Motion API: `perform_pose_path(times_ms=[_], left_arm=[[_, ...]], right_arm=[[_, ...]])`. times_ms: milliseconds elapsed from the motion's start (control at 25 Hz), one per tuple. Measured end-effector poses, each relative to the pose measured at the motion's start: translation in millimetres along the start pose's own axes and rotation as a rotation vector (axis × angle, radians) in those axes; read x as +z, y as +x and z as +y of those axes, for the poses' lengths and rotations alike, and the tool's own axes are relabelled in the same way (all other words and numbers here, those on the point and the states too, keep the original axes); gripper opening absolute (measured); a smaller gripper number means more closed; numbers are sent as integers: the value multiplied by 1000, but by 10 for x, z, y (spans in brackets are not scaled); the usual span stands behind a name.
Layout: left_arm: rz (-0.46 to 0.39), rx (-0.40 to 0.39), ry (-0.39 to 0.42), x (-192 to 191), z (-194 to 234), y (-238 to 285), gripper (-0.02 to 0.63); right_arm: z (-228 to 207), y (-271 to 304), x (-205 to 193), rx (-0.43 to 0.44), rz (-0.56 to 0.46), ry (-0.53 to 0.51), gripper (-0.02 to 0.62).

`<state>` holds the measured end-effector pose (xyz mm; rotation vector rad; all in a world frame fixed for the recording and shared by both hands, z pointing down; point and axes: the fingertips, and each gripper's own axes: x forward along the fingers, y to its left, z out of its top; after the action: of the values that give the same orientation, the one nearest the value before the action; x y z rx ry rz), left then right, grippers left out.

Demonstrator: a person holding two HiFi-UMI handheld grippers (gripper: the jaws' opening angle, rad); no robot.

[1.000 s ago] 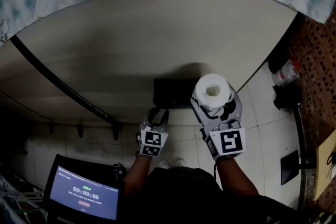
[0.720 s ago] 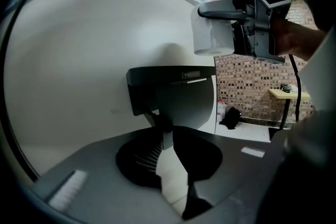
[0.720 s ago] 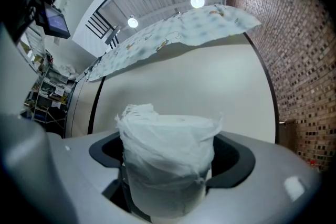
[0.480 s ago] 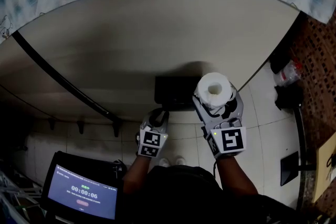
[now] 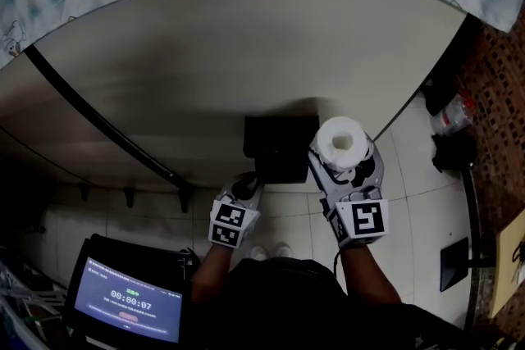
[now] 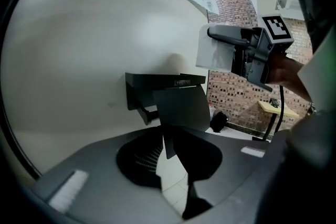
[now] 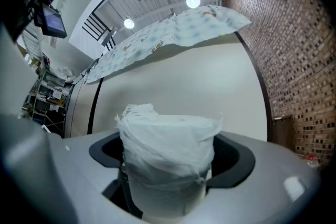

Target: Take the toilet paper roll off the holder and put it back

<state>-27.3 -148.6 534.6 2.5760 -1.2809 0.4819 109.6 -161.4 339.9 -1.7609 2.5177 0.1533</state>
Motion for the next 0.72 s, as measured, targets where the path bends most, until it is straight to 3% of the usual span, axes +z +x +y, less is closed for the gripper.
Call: perform_pose_path(times_ms=[200,360,560,720], left_arm=[[28,-35,-26,32,-35,-80,81],[33,-88,-90,58,-95,-129,80],[31,-129,-124,115,-146,-175,80],[32,-168,-155,159,-184,-219,82]], right_arm=[[-122,-104,-143,-29,30,2,456],[-312,-221,-187,-86,-7,81,455],[-731,-390,-584,-202,-29,373,454],[-874,-375,-1017,-214,5,602,454]])
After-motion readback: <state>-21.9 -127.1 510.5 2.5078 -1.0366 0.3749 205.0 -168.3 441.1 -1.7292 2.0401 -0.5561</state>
